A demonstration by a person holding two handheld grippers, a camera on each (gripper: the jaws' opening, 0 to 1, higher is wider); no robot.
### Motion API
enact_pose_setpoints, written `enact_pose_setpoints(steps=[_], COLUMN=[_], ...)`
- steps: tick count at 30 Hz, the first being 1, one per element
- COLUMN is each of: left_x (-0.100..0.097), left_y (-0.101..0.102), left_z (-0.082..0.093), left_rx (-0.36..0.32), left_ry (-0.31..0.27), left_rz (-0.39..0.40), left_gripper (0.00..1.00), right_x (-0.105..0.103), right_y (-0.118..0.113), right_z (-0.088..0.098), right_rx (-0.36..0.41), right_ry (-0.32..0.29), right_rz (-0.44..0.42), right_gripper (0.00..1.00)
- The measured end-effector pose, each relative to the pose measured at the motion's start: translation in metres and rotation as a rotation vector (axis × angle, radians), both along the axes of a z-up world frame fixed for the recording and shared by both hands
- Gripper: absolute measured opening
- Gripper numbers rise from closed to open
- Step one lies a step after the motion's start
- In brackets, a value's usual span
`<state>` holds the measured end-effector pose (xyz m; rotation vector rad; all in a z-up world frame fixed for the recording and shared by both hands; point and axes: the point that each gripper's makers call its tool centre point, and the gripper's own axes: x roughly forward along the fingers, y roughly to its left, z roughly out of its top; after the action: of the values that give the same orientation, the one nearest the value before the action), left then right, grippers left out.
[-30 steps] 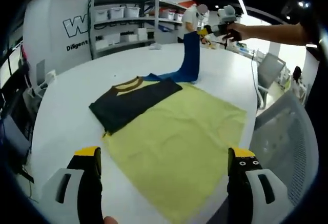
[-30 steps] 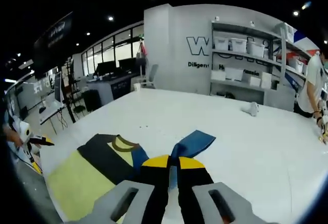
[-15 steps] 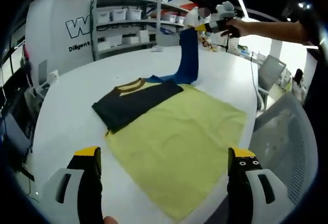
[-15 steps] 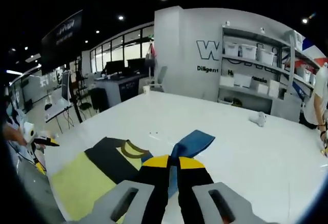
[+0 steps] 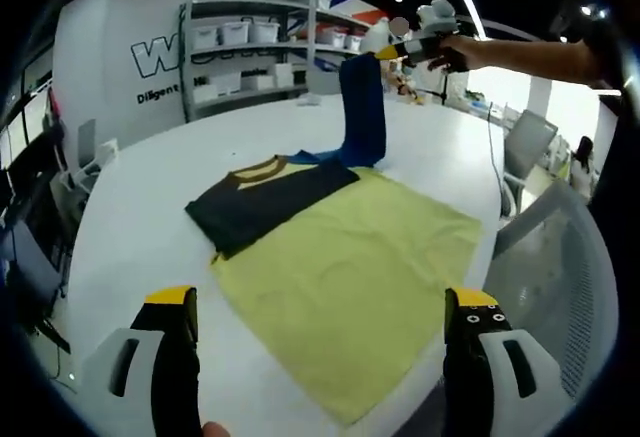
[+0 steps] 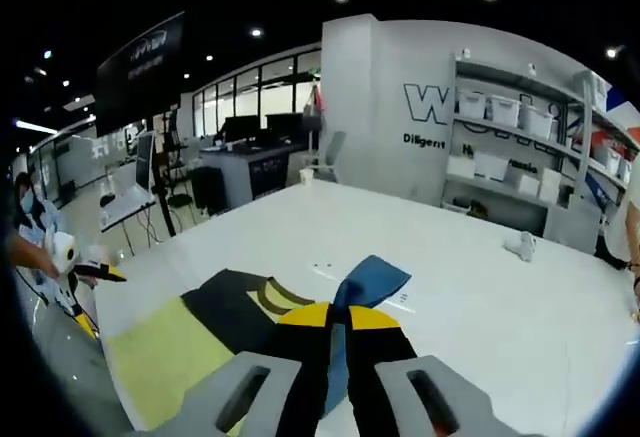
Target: Fold the garment on the visible template until the final outline fits inside the template.
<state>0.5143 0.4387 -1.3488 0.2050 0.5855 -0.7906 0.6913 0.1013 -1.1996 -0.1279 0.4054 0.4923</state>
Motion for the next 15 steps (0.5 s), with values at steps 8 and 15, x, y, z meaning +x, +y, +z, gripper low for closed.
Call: enact_pose_setpoints(steps=[8,15], left_x=[-0.004,-0.005], left_y=[0.0,-0.001], left_z=[0.002,0.004], left_rx=[-0.004,-0.006], left_ry=[-0.008,-0.016], left_rz=[-0.002,-0.005], left_gripper=[0.99,0.99], right_x=[-0.004,-0.003], right_y=[0.021,0.036], right_z=[0.005,0.006], right_rx=[0.004,0.011], right_ry=[-0.004,-0.003], right_rz=[0.028,0.042], right_gripper=[0.0,0.0])
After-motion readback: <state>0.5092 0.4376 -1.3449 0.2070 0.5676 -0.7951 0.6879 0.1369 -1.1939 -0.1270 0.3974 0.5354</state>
